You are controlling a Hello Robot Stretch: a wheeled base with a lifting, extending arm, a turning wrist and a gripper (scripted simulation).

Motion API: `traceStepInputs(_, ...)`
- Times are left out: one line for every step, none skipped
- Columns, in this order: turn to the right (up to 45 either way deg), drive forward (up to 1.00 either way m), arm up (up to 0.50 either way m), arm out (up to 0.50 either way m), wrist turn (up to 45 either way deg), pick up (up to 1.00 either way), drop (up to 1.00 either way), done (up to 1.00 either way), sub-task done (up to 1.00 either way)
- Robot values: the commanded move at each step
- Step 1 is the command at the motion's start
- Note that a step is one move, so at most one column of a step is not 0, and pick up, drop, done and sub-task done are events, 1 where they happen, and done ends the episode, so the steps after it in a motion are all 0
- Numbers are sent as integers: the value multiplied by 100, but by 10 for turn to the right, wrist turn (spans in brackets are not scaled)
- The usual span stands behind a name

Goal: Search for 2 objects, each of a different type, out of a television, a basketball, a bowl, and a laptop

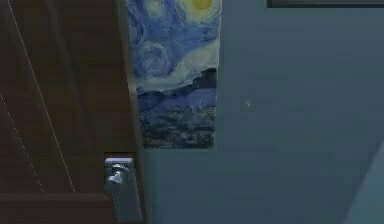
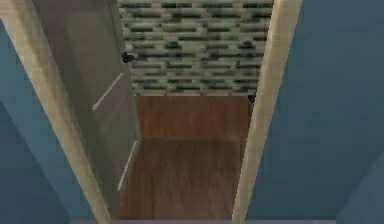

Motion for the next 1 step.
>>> traceStepInputs(-450, 0, 0, 0, 0, 0, 0, 0, 0)
